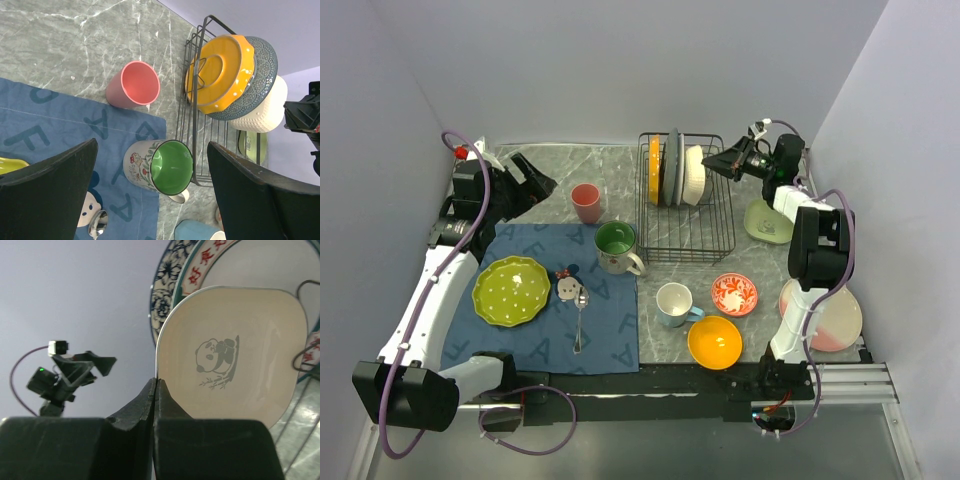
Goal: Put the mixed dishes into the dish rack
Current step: Insert the plate into the dish rack
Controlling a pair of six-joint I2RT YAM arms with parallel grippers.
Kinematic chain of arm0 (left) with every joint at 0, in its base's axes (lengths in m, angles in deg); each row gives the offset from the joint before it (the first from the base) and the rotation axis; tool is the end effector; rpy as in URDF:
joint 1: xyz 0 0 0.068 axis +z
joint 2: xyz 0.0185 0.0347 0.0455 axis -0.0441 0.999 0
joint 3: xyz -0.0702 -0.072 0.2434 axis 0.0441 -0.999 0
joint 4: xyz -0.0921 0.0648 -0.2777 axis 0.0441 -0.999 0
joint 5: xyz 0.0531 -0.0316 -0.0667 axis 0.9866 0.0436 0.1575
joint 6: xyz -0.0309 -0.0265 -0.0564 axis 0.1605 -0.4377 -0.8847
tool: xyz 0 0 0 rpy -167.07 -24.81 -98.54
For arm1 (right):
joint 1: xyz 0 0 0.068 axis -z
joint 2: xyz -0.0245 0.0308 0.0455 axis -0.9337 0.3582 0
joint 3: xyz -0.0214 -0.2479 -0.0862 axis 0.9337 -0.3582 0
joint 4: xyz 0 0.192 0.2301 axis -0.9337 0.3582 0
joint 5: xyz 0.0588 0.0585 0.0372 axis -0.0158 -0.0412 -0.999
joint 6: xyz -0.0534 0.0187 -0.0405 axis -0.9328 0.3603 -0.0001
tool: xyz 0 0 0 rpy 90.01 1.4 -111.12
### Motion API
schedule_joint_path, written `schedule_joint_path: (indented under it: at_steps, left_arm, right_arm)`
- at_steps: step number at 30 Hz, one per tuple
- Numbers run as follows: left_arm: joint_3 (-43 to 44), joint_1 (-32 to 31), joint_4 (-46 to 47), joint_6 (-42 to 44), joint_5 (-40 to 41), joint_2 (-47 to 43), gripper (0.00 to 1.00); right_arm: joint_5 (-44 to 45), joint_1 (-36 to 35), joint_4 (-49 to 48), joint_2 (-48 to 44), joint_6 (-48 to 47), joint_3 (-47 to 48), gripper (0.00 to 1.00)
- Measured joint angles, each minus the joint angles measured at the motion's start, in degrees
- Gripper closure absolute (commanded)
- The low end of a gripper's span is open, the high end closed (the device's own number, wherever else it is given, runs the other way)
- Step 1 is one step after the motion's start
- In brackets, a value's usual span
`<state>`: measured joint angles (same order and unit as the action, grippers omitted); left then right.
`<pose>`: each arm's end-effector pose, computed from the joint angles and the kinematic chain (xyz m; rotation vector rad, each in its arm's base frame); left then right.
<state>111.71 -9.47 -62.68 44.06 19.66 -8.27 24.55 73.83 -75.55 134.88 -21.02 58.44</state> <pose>0.3136 -0.0449 0.3532 -0.5020 1.9754 -0.6387 0.4933 0.0099 0.2176 0.1261 1.8939 1.6689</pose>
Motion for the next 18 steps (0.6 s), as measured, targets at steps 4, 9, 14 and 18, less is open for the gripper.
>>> schedule_joint_path:
  at_steps: [4,9,14,18]
  left_arm:
    - [0.00,0.00,0.02,-0.02,0.00,0.00,0.03]
    - [0.00,0.00,0.02,-0.04,-0.02,0.00,0.03]
    - [0.00,0.00,0.04,-0.07,-0.02,0.00,0.03]
    - [0.00,0.00,0.04,-0.09,-0.02,0.00,0.03]
  right_arm:
    - [1.07,0.04,5.68,0.00,-4.52,1.44,1.00]
    - [2.89,0.11,12.63,0.02,-9.57,4.48,1.00]
    - [4.61,-0.09,19.93,1.60,-14.10,9.29,0.97]
    - [6.78,-0.24,25.14,4.09,-17.55,13.35,0.98]
